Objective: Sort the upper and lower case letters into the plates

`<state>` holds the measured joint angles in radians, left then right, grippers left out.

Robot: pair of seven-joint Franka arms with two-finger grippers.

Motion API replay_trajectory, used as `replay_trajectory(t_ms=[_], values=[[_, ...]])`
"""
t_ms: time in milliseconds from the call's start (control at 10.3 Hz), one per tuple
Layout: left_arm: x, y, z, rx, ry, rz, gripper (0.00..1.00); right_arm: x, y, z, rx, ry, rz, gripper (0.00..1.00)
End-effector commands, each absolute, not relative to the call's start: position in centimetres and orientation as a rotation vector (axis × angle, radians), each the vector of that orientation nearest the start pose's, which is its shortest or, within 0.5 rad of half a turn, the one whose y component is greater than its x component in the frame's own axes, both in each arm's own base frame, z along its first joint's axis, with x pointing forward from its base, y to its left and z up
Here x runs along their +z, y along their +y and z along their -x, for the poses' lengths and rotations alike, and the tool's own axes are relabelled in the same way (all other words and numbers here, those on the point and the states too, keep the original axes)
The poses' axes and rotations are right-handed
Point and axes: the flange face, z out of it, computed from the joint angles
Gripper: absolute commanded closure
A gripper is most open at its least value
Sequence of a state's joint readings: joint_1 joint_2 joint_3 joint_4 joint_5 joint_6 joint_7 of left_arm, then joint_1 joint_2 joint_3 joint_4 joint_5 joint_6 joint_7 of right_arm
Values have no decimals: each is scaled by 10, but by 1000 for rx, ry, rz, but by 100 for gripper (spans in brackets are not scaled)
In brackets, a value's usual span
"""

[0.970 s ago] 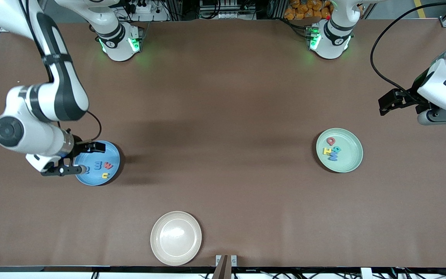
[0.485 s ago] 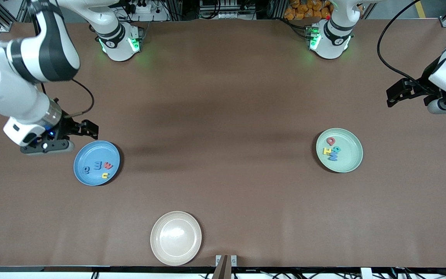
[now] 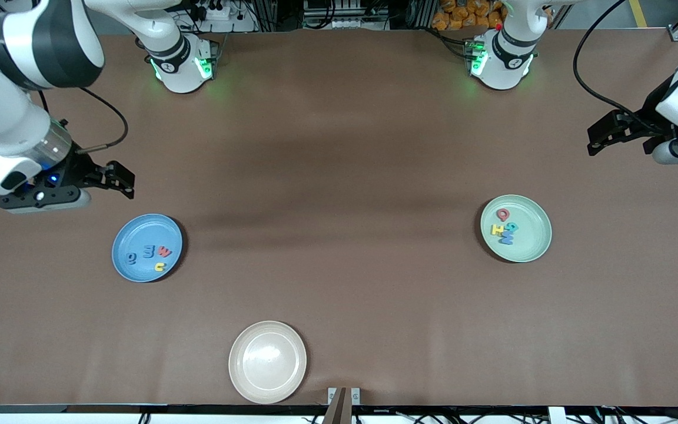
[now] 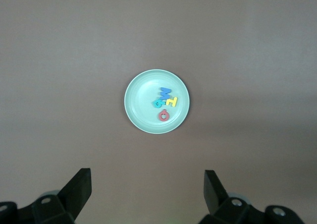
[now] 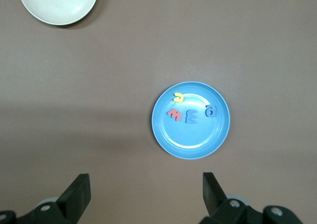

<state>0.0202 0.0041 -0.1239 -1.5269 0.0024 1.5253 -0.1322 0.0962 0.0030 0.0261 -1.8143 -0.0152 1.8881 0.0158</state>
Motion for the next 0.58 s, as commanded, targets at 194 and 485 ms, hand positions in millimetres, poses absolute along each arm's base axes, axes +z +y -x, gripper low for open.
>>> replay_trajectory(t_ms=[194,485], values=[[642,-48,-540,41,12,3160,0,613,64,-557,-114,-210,3158,0],[642,-46,-540,41,31,3159,0,647,52,-548,-73,-275,3147,0]])
